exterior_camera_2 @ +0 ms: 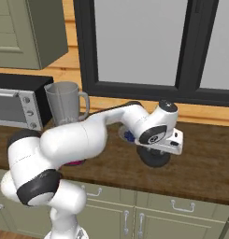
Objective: Close the lid blender by securely placing the lid on top.
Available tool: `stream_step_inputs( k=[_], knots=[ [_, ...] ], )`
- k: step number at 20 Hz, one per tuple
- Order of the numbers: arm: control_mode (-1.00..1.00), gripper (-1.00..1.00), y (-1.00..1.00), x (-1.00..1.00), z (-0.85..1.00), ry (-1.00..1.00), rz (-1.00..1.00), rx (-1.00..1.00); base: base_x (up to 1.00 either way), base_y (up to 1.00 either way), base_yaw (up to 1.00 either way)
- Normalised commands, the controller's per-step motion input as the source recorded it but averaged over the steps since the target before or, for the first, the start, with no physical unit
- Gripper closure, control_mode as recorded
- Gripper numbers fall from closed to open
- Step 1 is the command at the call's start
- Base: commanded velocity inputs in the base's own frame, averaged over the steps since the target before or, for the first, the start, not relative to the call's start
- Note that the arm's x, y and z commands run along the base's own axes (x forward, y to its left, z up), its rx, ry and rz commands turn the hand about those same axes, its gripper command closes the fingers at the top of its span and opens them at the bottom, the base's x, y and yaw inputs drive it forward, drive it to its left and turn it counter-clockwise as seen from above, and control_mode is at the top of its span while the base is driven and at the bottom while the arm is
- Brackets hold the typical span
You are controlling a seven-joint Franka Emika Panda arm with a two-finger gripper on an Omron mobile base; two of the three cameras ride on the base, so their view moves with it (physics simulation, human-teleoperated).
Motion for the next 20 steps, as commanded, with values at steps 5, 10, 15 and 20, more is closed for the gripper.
stream_step_inputs(
  k=[5,10,15,20],
  knots=[
    [-1.0,1.0,0.51,-0.34,1.0,-0.18,0.0,0.0,0.0,0.0,0.0],
    [-1.0,1.0,0.58,-0.24,1.0,-0.16,0.0,0.0,0.0,0.0,0.0],
    [-1.0,1.0,0.59,-0.19,1.0,-0.09,0.0,0.0,0.0,0.0,0.0],
    [-1.0,1.0,0.57,-0.17,1.0,-0.02,0.0,0.0,0.0,0.0,0.0]
  ],
)
